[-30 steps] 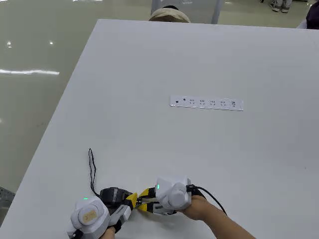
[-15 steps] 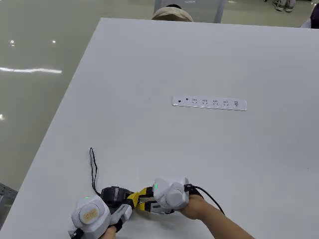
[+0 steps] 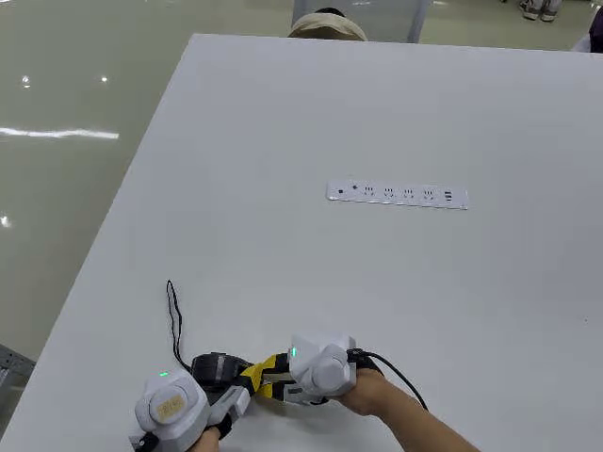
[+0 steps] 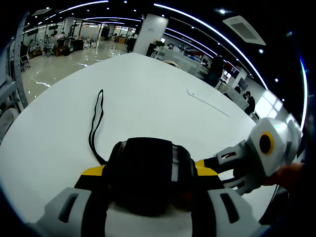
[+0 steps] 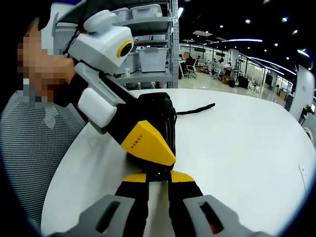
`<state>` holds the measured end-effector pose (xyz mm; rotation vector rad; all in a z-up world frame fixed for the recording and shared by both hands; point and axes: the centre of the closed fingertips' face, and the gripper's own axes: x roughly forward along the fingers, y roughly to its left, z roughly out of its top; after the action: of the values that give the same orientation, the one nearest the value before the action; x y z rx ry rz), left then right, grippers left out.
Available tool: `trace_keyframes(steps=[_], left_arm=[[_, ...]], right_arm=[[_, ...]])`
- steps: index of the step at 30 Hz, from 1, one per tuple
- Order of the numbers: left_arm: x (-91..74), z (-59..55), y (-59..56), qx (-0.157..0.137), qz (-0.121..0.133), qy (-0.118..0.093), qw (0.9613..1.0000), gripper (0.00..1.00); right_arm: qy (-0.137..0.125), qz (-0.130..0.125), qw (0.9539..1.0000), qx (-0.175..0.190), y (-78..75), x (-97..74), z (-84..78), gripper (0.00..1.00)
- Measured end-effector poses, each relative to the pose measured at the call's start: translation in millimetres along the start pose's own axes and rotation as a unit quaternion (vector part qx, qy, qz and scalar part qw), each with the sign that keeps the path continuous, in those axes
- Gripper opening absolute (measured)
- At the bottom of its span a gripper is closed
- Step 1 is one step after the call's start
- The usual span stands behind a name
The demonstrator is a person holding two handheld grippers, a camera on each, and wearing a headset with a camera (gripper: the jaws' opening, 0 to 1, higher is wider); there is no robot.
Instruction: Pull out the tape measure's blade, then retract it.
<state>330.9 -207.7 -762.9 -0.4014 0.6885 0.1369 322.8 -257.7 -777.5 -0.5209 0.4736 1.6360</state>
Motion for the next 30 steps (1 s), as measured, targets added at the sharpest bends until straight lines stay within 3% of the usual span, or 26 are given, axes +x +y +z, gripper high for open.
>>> trace_keyframes(steps=[20,30], left_arm=[[1.9,0.0,-0.7,-0.008,0.001,0.006,0.9999,0.67],[1.8,-0.3,-1.7,0.005,0.005,0.013,0.9999,0.67]], right_arm=[[0.001,-0.005,1.0000,0.004,-1.4,0.8,-1.4,0.14],[0.004,-0.009,1.0000,0.003,-2.6,0.2,-1.0,0.16]])
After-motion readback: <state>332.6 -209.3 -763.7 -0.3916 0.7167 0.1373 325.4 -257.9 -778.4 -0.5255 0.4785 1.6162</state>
